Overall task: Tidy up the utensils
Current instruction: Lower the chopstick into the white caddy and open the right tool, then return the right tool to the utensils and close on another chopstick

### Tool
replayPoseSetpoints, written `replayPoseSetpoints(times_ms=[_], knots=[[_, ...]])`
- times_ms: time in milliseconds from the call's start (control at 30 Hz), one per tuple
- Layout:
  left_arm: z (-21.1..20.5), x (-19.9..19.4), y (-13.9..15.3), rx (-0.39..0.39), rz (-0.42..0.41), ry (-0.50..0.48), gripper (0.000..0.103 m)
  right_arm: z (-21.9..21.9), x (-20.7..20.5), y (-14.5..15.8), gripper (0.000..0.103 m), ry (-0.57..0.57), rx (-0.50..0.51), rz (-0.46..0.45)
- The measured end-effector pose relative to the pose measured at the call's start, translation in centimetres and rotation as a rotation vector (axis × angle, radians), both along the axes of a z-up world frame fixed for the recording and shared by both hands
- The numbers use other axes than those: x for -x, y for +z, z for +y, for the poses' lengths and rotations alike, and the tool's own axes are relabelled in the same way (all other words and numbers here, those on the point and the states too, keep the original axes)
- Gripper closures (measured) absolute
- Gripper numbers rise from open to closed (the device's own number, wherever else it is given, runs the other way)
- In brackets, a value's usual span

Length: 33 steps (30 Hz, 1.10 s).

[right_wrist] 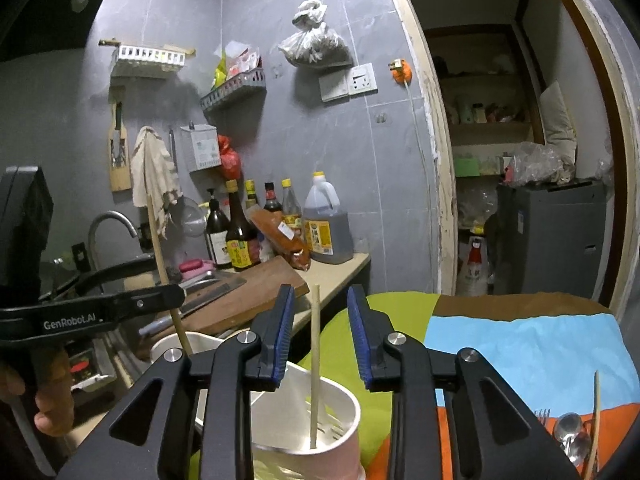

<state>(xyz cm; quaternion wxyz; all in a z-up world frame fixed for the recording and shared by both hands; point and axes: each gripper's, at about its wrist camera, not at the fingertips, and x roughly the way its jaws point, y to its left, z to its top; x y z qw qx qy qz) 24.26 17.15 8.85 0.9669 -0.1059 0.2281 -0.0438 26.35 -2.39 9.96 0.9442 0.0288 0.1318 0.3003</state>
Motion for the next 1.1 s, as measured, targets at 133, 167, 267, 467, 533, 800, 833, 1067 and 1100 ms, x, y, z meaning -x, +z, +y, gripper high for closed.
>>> replayPoseSetpoints(times_ms=[133, 167, 267, 467, 533, 800, 833, 1067, 1100], knots=[[-0.1, 0.7, 0.9, 0.018, -0.042, 0.002, 0.071, -0.8, 0.3, 0.9, 0.067, -0.007, -0.008, -0.019], [-0.3, 0.9, 1.2, 0.013, -0.052, 0.005, 0.069, -1.1, 0.4, 1.2, 0.063, -0.012, -0.014, -0.028], [-1.0, 1.7, 2.0, -0.001, -0.096, 0.011, 0.057, -2.4, 0.8, 2.2, 0.051, -0.032, -0.037, -0.054], [-3.1, 3.1, 3.3, -0.001, -0.180, -0.005, 0.043, -5.9, 2.0, 3.9, 0.025, -0.100, -0.051, -0.118], [-4.1, 3.3, 3.6, 0.001, -0.203, -0.018, 0.038, -7.4, 2.3, 4.4, 0.019, -0.128, -0.052, -0.132], [-8.9, 3.5, 3.5, 0.040, -0.230, -0.127, 0.020, -13.5, 3.9, 5.3, 0.000, -0.240, -0.039, -0.178], [-9.6, 3.5, 3.3, 0.043, -0.228, -0.142, 0.019, -14.1, 4.0, 5.2, 0.000, -0.250, -0.034, -0.177], [-14.7, 2.3, 1.5, 0.039, -0.178, -0.251, 0.014, -18.6, 4.1, 4.0, 0.000, -0.335, 0.027, -0.135], [-15.4, 2.1, 1.2, 0.035, -0.167, -0.265, 0.014, -19.3, 4.0, 3.6, 0.000, -0.347, 0.033, -0.121]])
